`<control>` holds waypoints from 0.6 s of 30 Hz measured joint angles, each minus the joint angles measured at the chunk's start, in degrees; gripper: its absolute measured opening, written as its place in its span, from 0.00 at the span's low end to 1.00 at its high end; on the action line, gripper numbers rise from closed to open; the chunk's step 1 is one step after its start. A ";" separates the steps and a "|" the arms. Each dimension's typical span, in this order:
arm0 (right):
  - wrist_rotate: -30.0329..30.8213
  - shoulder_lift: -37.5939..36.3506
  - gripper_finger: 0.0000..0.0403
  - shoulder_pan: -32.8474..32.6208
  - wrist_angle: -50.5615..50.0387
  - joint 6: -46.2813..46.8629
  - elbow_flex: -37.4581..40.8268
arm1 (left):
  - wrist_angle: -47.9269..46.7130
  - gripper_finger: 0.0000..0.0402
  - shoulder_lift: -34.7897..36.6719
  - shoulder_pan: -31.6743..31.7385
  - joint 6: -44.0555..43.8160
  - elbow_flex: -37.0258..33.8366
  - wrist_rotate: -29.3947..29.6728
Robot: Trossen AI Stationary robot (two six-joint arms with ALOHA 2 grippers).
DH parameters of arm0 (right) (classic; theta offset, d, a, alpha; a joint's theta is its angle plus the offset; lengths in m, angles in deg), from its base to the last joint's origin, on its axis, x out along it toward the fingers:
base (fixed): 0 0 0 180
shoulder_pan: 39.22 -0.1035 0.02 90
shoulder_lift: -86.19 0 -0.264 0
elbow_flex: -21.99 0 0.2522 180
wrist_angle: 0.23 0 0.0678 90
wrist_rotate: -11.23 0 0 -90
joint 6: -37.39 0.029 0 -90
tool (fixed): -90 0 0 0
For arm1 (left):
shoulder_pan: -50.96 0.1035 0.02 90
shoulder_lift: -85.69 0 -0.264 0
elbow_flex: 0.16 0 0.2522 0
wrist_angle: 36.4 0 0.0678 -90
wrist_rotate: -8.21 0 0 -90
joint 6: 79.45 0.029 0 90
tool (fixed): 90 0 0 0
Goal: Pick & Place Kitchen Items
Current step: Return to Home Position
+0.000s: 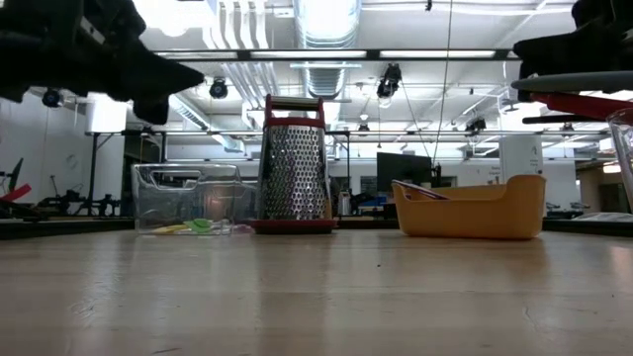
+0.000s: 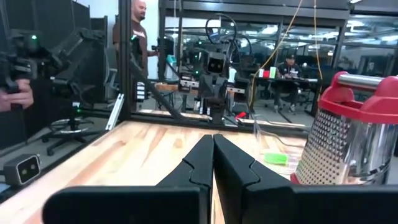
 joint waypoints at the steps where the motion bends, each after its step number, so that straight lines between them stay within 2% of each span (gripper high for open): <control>1: -0.13 -0.25 0.02 -0.02 -0.25 -0.02 0.04 | 1.32 0.01 0.46 0.00 -0.03 -1.13 0.35; 5: -1.31 -0.36 0.02 0.00 -0.36 -1.87 0.19 | 5.76 0.02 2.82 -0.02 0.03 -5.10 2.82; 14: -1.56 -0.28 0.02 0.00 -0.34 -0.50 0.32 | 5.31 0.02 6.14 -0.09 1.94 -8.03 1.97; 18: -2.48 -0.34 0.02 0.00 -0.43 -0.99 0.18 | 1.97 0.02 8.91 -0.34 2.66 -8.21 1.76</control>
